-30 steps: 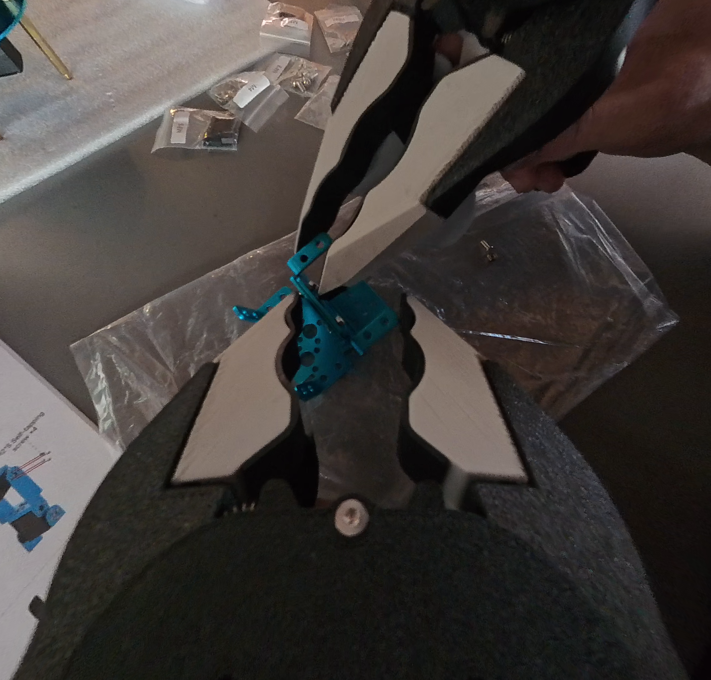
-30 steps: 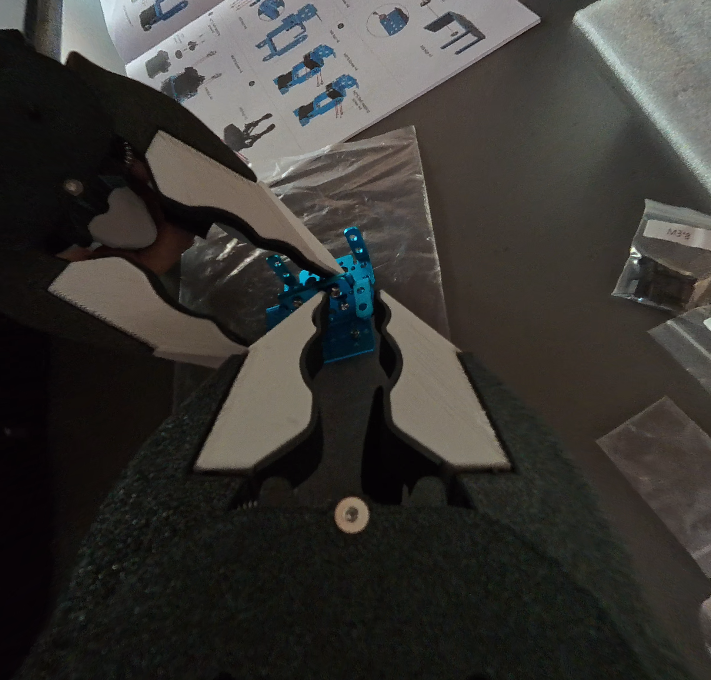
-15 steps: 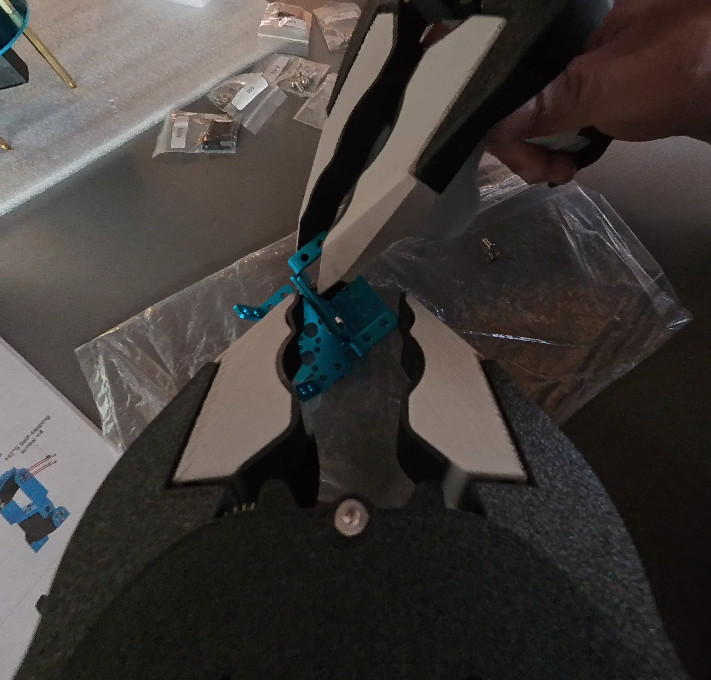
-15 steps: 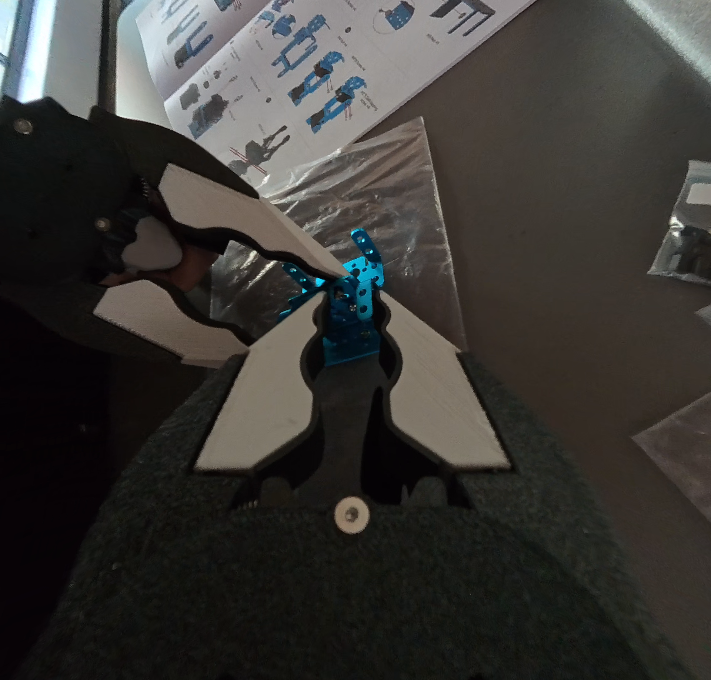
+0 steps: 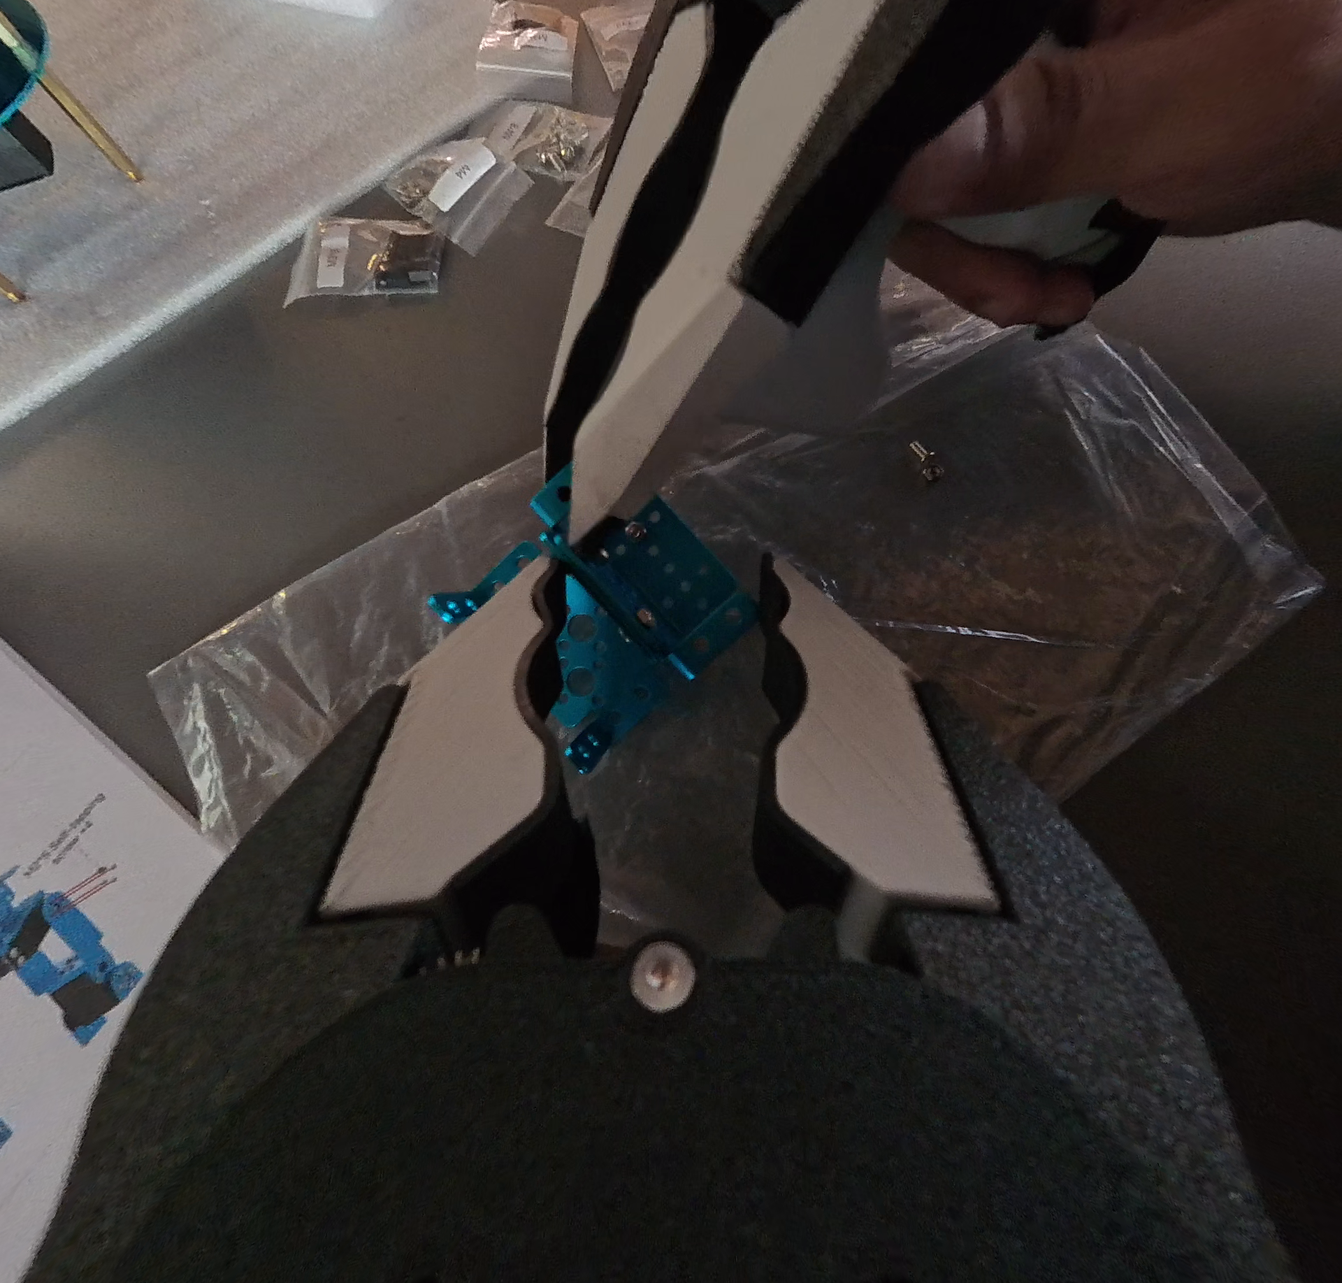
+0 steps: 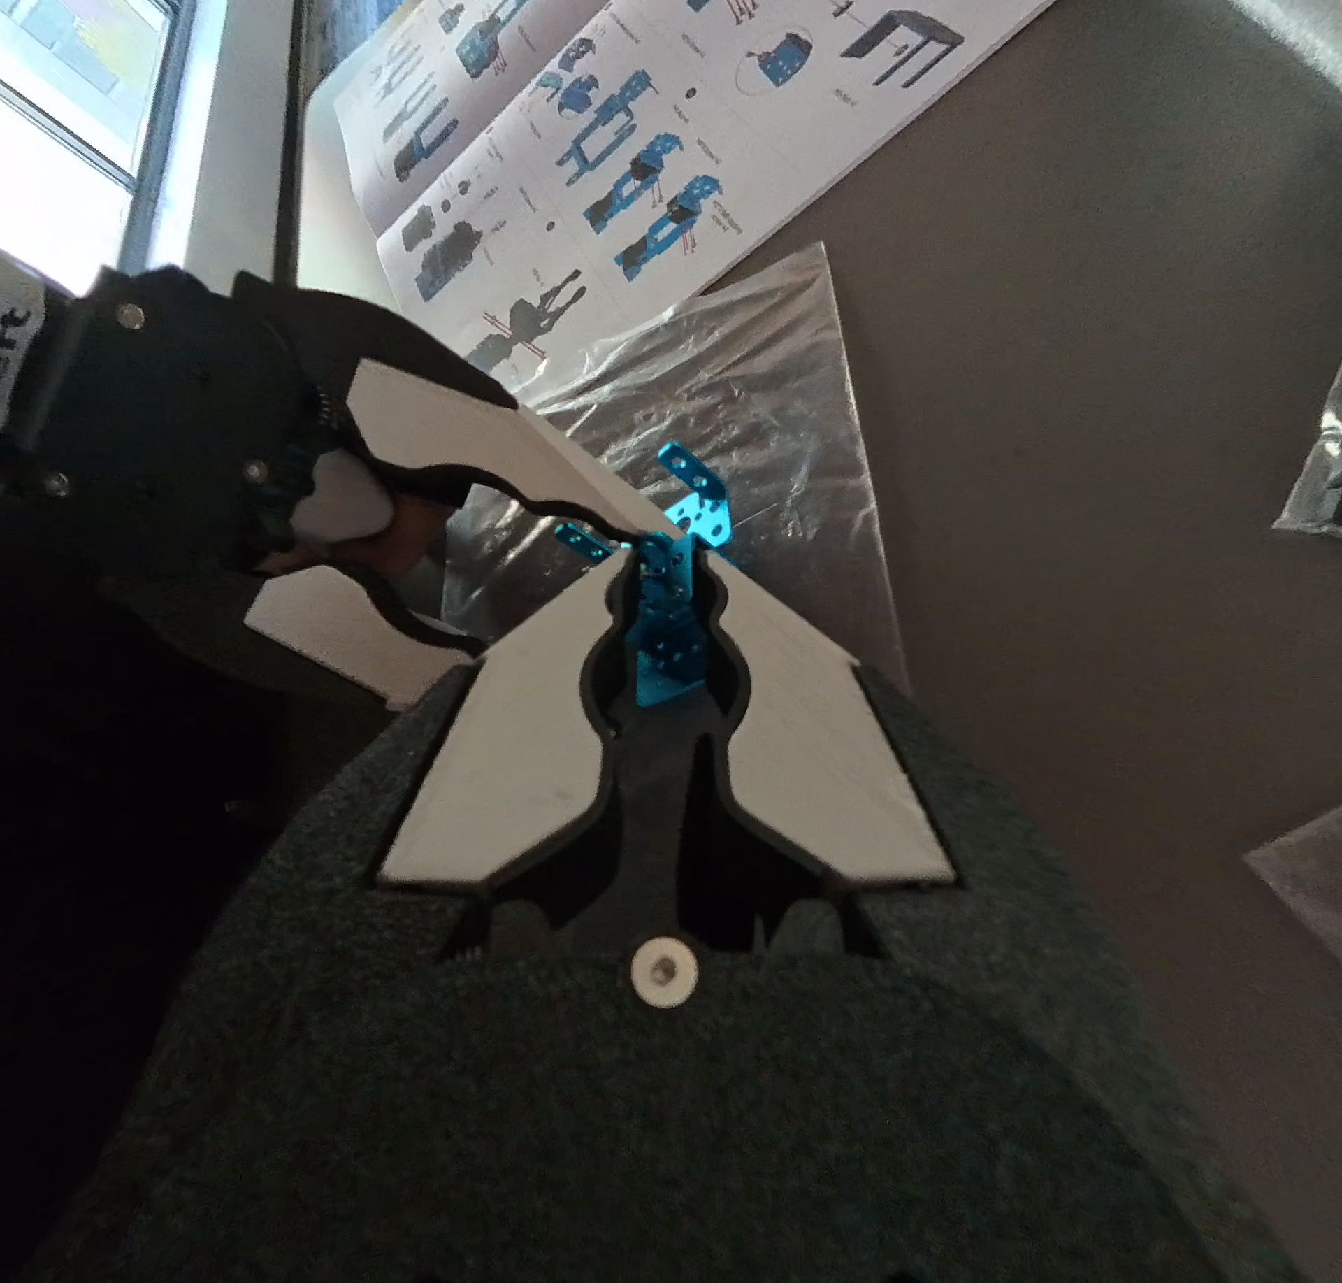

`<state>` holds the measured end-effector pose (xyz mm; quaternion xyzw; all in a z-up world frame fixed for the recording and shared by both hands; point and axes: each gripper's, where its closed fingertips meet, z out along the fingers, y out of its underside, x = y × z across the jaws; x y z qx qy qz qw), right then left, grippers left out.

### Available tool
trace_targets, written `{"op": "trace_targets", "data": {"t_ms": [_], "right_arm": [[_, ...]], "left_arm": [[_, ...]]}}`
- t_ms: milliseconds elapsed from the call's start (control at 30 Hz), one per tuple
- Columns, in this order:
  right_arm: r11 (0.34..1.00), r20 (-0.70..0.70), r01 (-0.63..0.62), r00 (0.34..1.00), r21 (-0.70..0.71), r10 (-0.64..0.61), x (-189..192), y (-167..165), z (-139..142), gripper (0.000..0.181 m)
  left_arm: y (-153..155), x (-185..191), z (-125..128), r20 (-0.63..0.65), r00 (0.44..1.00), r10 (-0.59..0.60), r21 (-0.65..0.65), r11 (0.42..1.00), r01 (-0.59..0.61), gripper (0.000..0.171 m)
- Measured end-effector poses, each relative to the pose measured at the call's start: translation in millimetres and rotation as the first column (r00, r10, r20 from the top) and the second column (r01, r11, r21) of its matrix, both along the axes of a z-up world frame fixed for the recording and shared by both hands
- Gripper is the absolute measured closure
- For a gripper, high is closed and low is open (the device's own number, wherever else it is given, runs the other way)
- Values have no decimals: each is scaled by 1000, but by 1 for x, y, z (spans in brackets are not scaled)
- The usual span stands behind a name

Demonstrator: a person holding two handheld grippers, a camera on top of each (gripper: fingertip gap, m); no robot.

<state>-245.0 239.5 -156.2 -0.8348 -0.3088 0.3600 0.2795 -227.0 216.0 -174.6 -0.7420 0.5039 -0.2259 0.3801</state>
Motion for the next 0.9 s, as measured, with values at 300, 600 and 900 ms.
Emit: {"op": "trace_targets", "data": {"t_ms": [300,600,900], "right_arm": [[999,69,-31,997,23,30,2,-2,-6,159],[997,95,-41,995,68,35,31,-1,-7,156],[972,229,-148,968,182,104,19,-13,-14,167]], "left_arm": [[0,1,0,7,1000,-3,-21,1000,3,120],[1,-5,-1,-13,1000,-3,-35,999,3,119],[3,-21,4,-31,999,17,-38,999,-18,141]]}}
